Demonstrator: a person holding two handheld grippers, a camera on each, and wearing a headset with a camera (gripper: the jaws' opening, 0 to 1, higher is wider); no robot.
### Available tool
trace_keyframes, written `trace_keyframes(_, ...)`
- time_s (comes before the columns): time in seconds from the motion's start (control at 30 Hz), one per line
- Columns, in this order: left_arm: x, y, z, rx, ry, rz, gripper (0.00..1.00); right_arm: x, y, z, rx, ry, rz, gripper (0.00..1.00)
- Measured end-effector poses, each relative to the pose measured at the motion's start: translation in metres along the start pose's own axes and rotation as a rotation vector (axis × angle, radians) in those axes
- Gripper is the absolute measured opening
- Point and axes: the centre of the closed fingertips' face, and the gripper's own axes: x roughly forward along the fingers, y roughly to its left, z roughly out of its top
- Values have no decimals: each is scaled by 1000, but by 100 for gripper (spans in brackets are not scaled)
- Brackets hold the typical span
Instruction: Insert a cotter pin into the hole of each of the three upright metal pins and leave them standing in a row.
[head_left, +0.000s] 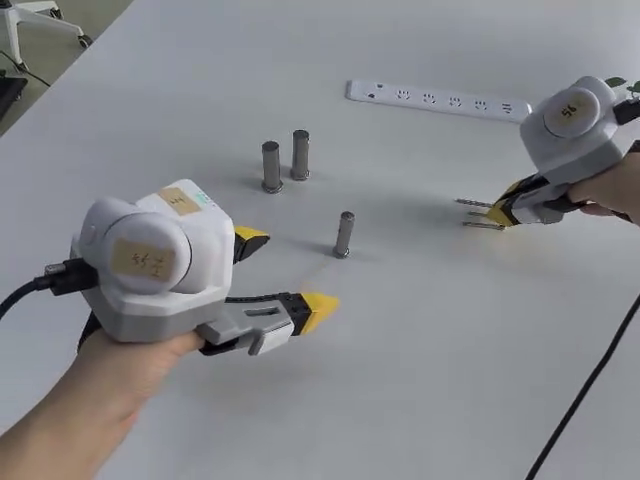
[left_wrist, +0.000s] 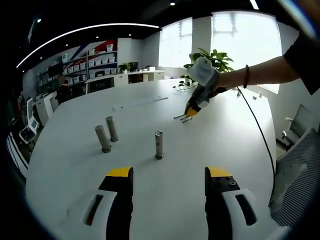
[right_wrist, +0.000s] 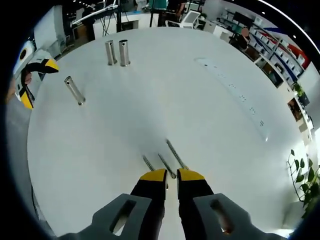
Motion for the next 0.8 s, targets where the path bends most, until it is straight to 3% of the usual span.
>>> trace_keyframes(0.27, -1, 3, -1, -14, -3, -3, 56, 1, 7, -2, -5, 25, 45, 3)
trace_keyframes(0.37, -1, 4, 0, -21, -7, -3, 56, 2, 3, -1, 1, 27, 50, 3)
trace_keyframes(0.47, -2, 4, 0, -24, -8, -3, 56, 5, 3, -2, 33, 35, 103, 1)
trace_keyframes(0.8, -2, 6, -2, -38, -6, 0, 56, 4, 3, -4, 7, 30, 131, 0)
